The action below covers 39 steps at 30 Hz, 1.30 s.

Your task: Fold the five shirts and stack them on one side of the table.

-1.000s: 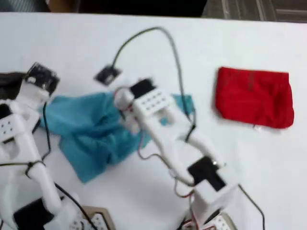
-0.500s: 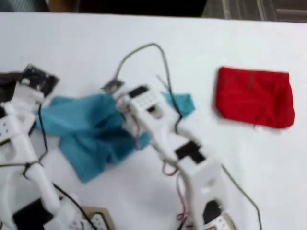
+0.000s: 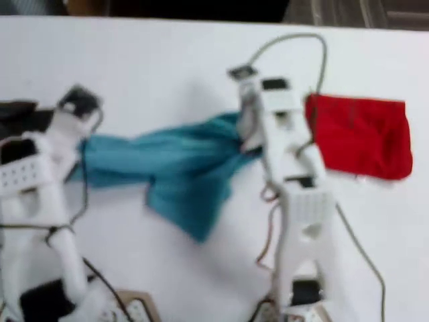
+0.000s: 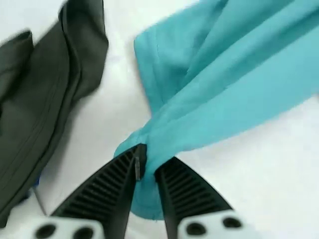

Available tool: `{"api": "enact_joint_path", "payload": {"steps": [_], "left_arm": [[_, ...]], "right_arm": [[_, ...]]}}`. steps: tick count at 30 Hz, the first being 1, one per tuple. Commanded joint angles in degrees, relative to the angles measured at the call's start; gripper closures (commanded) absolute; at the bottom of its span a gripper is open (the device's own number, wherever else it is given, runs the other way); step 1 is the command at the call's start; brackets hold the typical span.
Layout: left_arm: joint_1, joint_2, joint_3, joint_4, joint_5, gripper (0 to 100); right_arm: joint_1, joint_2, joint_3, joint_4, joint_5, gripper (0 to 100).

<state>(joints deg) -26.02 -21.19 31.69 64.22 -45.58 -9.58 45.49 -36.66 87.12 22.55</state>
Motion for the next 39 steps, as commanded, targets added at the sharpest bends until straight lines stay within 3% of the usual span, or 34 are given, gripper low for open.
{"api": "enact_joint_path", "payload": {"steps": [1,9,15,22,31,39], "left_arm": [[6.1,-1.5,1.1,-5.5,5.7,97],[10.2,-1.4,16.1,-20.8,6.6,97],[10.1,-1.5,22.5,-26.9,7.0,97],[10.1,-1.5,25.8,-32.2,11.1,97],[10.5,-1.4,25.8,-32.2,17.8,97],[10.2,7.3,23.0,-32.5,18.0,97]], "right_arm": [[1.4,0.8,-10.5,2.9,2.8,97.8],[1.4,-0.7,-22.0,10.8,2.0,97.0],[-0.2,-11.6,-15.6,10.9,-1.0,79.9],[-10.7,-34.6,17.9,9.6,1.3,84.9],[-23.0,-58.9,64.1,-8.7,1.8,85.0],[-27.9,-60.5,80.5,-21.0,1.6,79.5]]}}
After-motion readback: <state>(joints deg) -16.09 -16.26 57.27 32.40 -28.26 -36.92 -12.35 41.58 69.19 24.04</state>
